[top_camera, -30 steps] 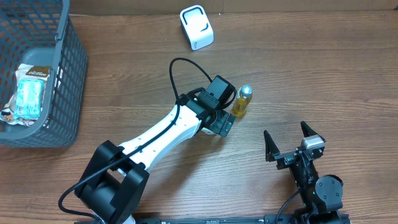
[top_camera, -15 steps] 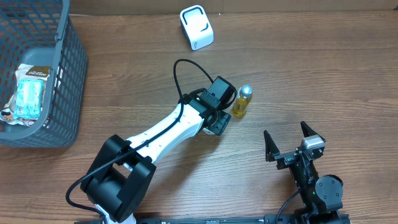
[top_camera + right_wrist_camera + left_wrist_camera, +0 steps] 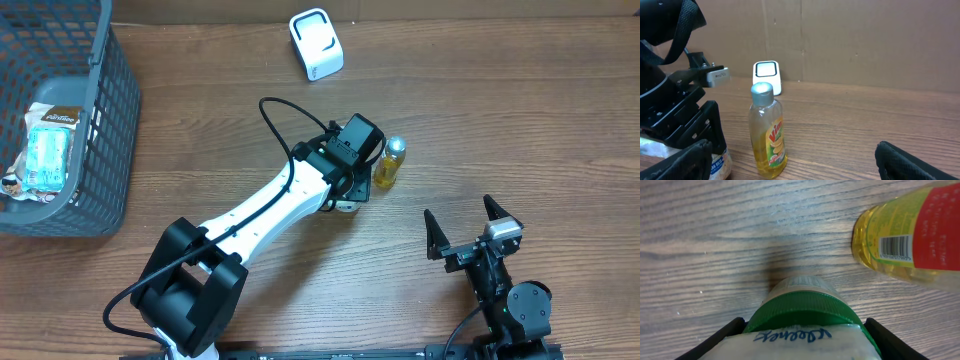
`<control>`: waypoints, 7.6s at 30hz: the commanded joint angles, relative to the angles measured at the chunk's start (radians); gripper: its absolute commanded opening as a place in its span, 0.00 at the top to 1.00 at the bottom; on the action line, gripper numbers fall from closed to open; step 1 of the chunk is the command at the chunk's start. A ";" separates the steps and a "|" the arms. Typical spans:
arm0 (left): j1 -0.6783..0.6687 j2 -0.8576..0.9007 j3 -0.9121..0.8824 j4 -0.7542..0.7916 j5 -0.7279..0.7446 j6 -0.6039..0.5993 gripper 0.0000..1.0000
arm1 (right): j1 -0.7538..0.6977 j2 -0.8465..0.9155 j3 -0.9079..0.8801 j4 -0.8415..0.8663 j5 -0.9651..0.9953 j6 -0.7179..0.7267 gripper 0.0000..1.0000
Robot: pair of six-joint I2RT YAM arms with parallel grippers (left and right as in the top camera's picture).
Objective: Scan the item barcode
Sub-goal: 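Hold the Kleenex pack and rotate it beside the soap bottle, then release the Kleenex pack and swing the left gripper to the basket, then lower the left gripper into the basket and grasp the teal wipes pack, then lift the teal wipes pack out and carry it beside the Kleenex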
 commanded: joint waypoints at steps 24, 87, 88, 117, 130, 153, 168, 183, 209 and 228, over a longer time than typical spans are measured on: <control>-0.061 0.032 0.026 -0.005 -0.085 -0.080 0.33 | -0.003 -0.008 -0.010 0.006 -0.002 -0.005 0.00; 1.049 -0.022 1.026 -0.538 -0.362 0.575 0.00 | -0.003 -0.008 -0.010 0.006 -0.002 -0.005 0.00; 1.088 -0.017 1.023 -0.530 -0.292 0.610 0.00 | -0.003 -0.008 -0.010 0.006 -0.001 -0.005 0.00; 1.336 0.467 0.954 -0.509 0.008 0.827 0.00 | -0.003 -0.008 -0.010 0.006 -0.001 -0.005 0.00; 1.354 0.542 0.899 -0.451 0.016 0.903 0.00 | -0.003 -0.008 -0.010 0.006 -0.001 -0.005 0.00; 1.363 0.549 0.596 -0.279 0.172 0.951 0.20 | -0.003 -0.008 -0.010 0.006 -0.001 -0.005 0.00; 1.363 0.545 0.609 -0.321 0.226 0.934 0.64 | -0.003 -0.008 -0.010 0.006 -0.001 -0.005 0.00; 1.362 0.499 0.880 -0.444 0.226 0.813 0.87 | -0.003 -0.008 -0.010 0.006 -0.001 -0.005 0.00; 1.307 0.320 1.178 -0.616 0.148 0.628 0.91 | -0.003 -0.008 -0.010 0.006 -0.001 -0.005 0.00; 1.204 -0.137 1.201 -0.832 0.199 0.434 0.89 | -0.003 -0.008 -0.010 0.006 -0.001 -0.005 0.00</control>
